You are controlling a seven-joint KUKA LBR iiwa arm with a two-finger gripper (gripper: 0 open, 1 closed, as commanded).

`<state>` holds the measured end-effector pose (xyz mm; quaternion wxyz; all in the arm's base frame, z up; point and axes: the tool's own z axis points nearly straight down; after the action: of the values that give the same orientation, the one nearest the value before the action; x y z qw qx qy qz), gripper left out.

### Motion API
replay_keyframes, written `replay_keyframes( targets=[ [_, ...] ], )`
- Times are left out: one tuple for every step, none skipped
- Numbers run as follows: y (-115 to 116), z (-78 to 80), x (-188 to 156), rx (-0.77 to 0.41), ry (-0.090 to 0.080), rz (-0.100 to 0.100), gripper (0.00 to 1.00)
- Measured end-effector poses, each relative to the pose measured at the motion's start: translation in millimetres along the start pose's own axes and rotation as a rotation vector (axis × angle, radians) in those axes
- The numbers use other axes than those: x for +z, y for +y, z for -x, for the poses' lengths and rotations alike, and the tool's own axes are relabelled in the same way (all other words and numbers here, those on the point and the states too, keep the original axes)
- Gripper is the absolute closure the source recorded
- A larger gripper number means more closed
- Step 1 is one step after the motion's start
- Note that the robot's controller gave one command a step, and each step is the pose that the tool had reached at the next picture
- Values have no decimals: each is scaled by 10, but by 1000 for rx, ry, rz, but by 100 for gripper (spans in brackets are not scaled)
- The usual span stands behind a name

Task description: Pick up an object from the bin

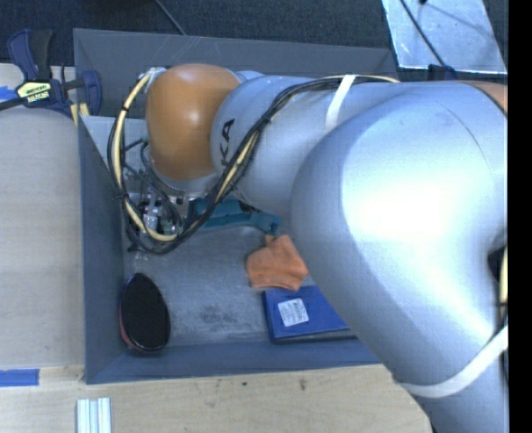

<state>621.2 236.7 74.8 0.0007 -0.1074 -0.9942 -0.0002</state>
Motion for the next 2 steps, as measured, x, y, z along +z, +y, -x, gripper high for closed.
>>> replay_keyframes(
  targets=[
    [-16, -16, -190, 1, 5, -4, 100],
    [-2, 11, -378, 1, -4, 1, 100]
  ],
)
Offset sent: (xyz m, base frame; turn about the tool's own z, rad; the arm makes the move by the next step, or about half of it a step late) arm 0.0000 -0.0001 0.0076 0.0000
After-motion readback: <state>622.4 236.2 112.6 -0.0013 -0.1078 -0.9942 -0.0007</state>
